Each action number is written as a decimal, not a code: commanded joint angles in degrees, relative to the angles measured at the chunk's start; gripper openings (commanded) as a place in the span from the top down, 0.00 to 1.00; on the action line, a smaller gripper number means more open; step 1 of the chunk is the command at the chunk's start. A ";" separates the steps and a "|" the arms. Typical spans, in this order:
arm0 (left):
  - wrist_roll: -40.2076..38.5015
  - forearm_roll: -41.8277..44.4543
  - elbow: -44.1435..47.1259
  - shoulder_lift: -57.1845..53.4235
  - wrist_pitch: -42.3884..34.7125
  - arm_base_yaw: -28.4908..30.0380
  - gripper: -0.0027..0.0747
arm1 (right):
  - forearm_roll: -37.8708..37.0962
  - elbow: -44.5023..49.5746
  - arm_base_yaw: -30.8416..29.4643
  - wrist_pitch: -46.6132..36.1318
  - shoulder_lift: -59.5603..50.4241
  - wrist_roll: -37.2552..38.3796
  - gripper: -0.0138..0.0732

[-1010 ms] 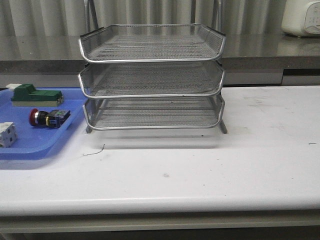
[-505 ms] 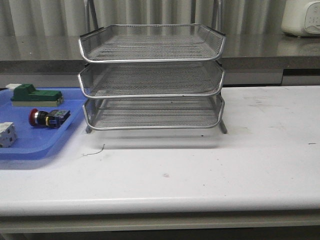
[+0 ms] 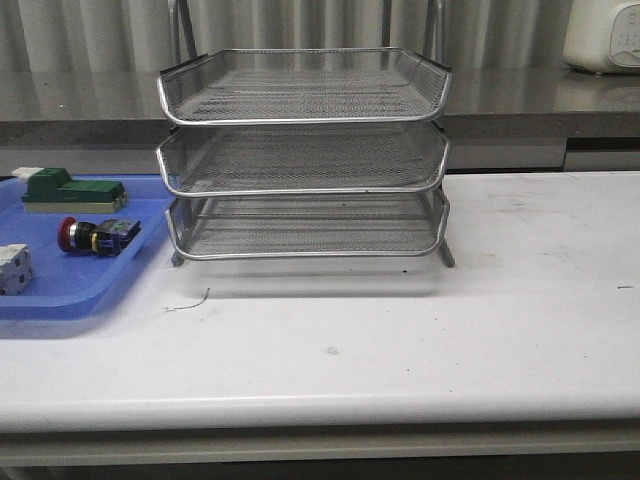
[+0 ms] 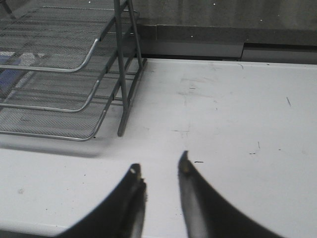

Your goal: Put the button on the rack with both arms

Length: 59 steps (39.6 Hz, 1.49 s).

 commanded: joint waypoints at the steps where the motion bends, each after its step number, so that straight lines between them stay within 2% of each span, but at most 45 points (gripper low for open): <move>1: -0.33 0.08 -2.31 0.59 -4.71 -0.03 0.33 | 0.42 -1.60 -0.26 -4.47 0.66 -0.33 0.33; 4: -0.33 0.08 -2.19 0.59 -4.71 -0.03 0.17 | 0.42 -1.14 -0.26 -4.47 0.66 -0.33 0.19; 7: -0.33 0.08 -1.92 0.59 -4.98 -0.03 0.12 | 0.42 -0.81 -0.26 -4.40 0.66 -0.33 0.13; 19: -0.33 0.08 -1.82 0.59 -4.98 -0.03 0.19 | 1.40 -1.59 -0.26 -6.95 4.28 -0.33 0.14; 28: -0.33 0.08 -1.82 0.59 -4.98 -0.03 0.23 | 10.87 -7.59 -0.26 -6.66 20.69 -0.33 0.14; 42: -0.33 0.08 -1.82 0.59 -4.98 -0.03 0.23 | 24.16 -17.97 0.33 -10.02 48.66 -0.48 0.14; 52: -0.33 0.08 -1.82 0.59 -4.98 -0.03 0.23 | 33.60 -26.86 5.45 -7.49 60.61 -7.41 0.17; 59: -0.33 0.08 -1.82 0.59 -4.98 -0.03 0.23 | 46.80 -31.53 6.79 -3.36 66.29 -18.40 0.17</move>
